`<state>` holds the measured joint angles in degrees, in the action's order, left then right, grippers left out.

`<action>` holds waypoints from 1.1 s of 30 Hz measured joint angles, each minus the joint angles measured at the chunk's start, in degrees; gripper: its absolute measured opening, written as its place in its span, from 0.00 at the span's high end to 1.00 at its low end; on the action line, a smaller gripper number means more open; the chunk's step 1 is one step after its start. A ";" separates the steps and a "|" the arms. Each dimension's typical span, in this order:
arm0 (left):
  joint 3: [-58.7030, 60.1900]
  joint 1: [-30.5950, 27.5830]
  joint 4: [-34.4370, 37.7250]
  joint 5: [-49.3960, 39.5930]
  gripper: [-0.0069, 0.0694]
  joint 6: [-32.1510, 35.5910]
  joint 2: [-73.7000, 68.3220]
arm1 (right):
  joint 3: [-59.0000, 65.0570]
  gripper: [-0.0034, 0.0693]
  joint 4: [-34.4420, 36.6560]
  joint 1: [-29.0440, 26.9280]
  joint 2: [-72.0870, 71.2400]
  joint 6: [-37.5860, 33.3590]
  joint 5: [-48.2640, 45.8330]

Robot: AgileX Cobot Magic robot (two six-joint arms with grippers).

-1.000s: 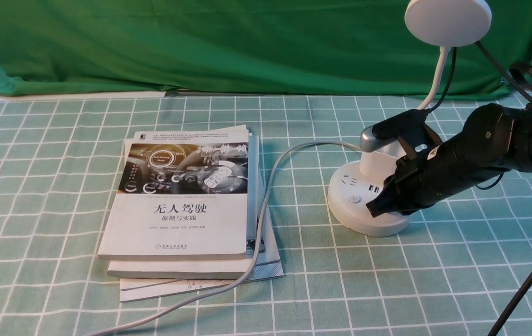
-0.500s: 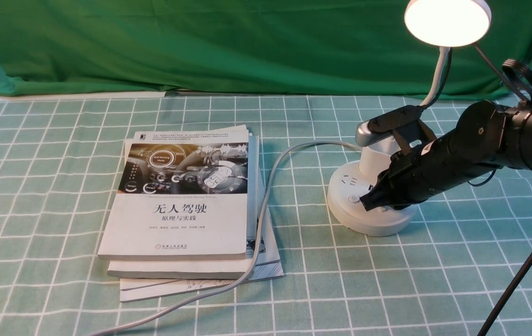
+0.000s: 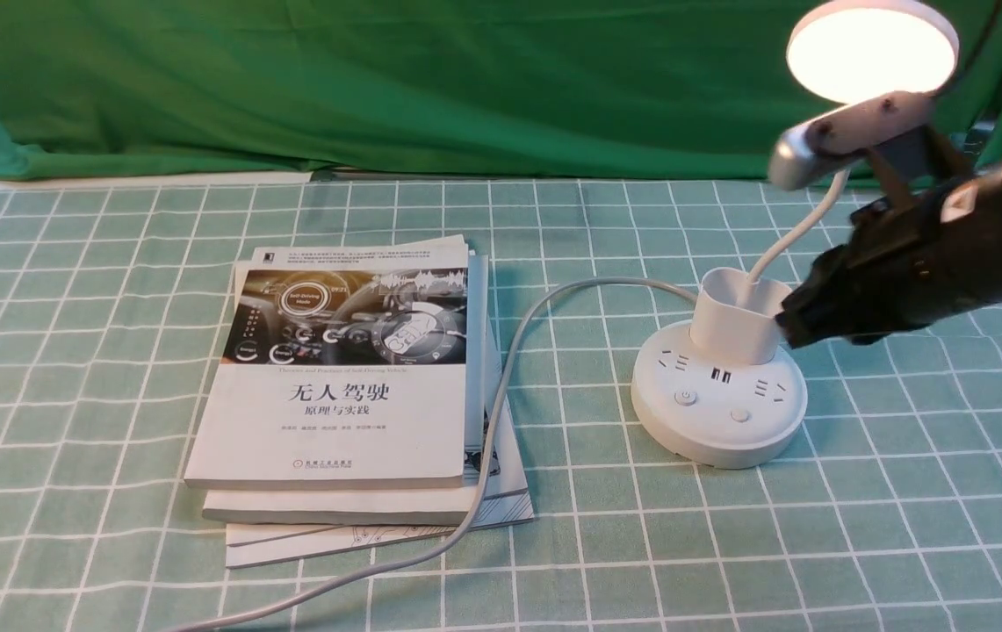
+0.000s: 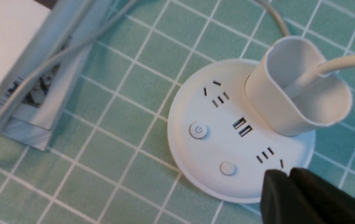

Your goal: Turn on the table lamp.

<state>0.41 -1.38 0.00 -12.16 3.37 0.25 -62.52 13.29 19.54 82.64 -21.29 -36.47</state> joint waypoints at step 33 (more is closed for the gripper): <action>0.00 0.00 0.33 0.00 0.88 0.00 0.00 | 28.18 0.72 -0.10 0.00 -55.15 8.24 11.79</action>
<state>0.41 -1.38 0.33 -12.16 3.37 0.25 -34.34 13.20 19.54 27.49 -13.06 -24.68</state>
